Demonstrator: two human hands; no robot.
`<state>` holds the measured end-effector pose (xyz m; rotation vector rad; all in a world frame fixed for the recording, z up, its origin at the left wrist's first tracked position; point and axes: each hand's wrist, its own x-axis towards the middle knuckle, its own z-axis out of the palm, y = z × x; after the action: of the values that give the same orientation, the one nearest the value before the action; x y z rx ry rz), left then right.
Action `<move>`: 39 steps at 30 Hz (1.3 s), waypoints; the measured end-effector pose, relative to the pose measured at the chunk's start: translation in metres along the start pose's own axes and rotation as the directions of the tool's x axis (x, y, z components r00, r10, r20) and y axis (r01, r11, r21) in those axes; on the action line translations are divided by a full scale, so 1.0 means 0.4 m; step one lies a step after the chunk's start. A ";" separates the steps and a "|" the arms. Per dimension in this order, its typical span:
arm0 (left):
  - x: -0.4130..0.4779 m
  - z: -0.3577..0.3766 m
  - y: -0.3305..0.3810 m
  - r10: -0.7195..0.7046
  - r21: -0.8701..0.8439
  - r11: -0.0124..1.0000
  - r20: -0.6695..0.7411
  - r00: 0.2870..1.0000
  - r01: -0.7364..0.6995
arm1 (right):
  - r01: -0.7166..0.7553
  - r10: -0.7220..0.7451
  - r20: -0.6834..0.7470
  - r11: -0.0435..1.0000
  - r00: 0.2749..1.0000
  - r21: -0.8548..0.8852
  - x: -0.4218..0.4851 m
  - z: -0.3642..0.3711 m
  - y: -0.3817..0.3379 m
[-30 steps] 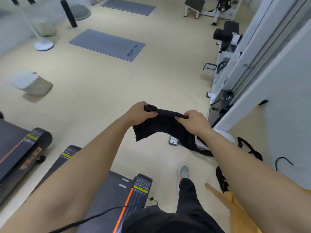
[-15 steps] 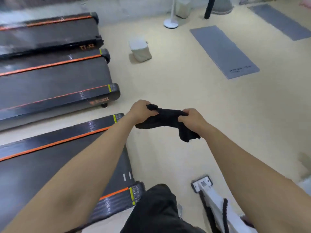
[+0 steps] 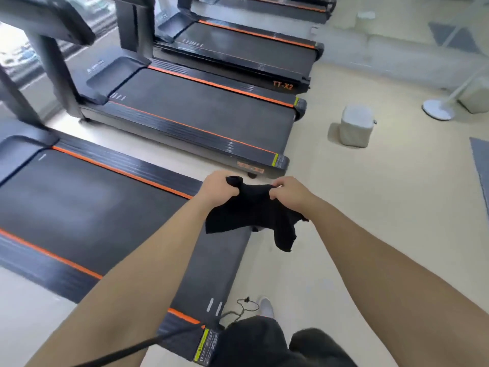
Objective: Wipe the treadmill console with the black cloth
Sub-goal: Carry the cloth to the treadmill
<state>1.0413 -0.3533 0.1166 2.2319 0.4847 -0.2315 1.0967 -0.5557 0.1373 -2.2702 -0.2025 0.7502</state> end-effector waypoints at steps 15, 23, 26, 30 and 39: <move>0.050 -0.554 -0.392 -0.470 -0.400 0.864 -0.423 0.775 0.306 | 0.436 -0.370 0.386 0.895 0.845 -0.097 0.453 0.399 -0.678; 0.136 -1.011 -0.596 -0.648 -0.386 0.759 -0.524 0.553 0.524 | 0.546 -0.373 0.636 0.832 0.676 -0.093 0.645 0.678 -1.189; 0.121 -1.209 -0.588 -0.701 -0.403 0.707 -0.514 0.495 0.582 | 0.579 -0.349 0.707 0.808 0.615 -0.105 0.655 0.691 -1.418; 0.086 -1.476 -0.535 -0.727 -0.441 0.667 -0.561 0.395 0.601 | 0.629 -0.383 0.731 0.773 0.564 -0.081 0.645 0.679 -1.722; 0.038 -1.953 -0.590 -0.699 -0.537 0.660 -0.696 0.166 0.526 | 0.799 -0.460 0.780 0.596 0.425 -0.085 0.704 0.822 -2.258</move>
<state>0.9607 0.3861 0.4530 1.6478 1.9535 0.6194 1.2048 0.3925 0.4409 -1.8713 -1.7163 1.1473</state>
